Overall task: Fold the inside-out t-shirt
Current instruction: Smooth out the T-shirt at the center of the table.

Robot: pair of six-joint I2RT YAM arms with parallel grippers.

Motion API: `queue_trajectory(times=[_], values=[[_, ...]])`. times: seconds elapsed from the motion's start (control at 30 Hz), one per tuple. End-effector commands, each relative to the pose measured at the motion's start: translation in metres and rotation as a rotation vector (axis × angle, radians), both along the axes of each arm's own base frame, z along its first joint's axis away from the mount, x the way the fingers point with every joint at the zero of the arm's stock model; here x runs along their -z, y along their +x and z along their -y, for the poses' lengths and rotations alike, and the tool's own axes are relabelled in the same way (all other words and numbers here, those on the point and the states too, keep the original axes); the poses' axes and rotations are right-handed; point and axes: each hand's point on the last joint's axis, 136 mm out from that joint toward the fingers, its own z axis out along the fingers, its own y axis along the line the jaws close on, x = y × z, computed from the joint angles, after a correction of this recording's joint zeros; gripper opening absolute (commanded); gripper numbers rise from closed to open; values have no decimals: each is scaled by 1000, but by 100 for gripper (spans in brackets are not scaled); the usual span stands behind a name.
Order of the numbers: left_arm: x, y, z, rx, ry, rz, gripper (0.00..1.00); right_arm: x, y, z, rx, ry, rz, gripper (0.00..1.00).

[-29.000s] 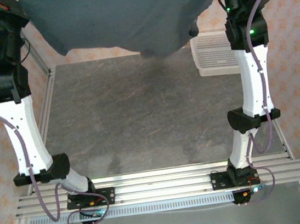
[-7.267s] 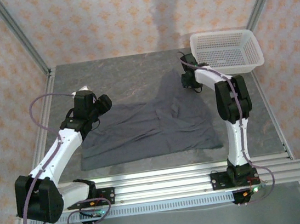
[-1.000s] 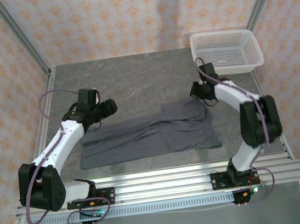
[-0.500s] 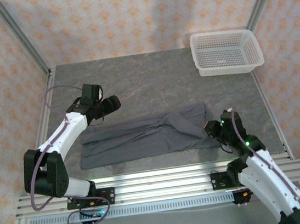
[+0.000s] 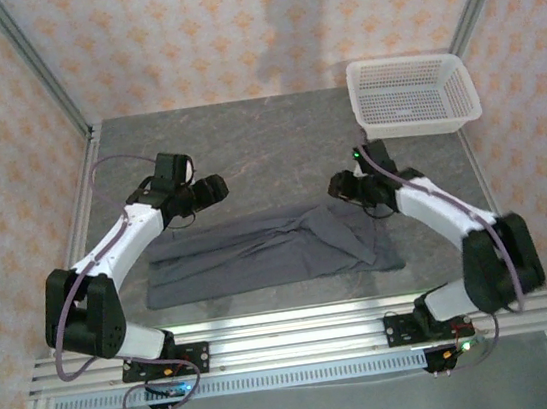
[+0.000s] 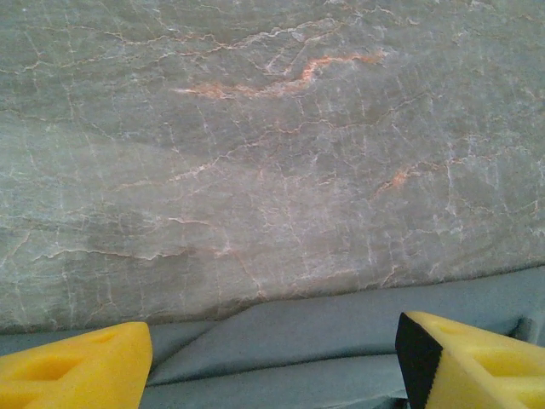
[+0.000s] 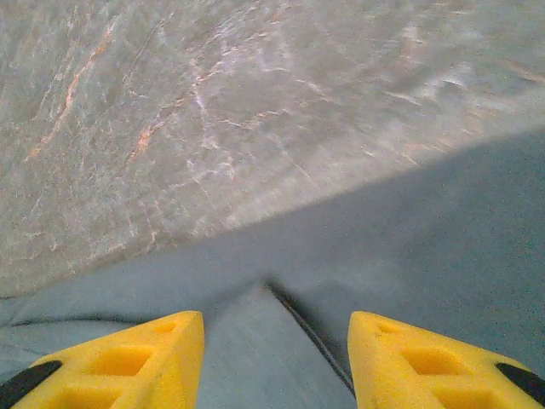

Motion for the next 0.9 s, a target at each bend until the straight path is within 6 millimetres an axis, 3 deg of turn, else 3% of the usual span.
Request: queue_trajectory(times=[0.0, 0.13, 0.23, 0.57, 0.67, 0.87], values=[[-17, -5, 2, 9, -17, 45, 76, 11, 15, -18, -129, -18, -30, 46], [-14, -11, -3, 0, 8, 38, 76, 30, 19, -41, -172, 48, -105, 44], [-11, -13, -6, -7, 27, 26, 76, 38, 13, -46, -187, 42, -129, 44], [-4, -11, -6, -10, 28, 13, 76, 42, -8, -57, -218, 125, -187, 38], [-3, -12, -7, -10, 36, 9, 76, 43, -26, -65, -262, 153, -224, 34], [-2, -10, -6, -14, 30, 7, 76, 40, -88, -100, -414, 272, -297, 31]])
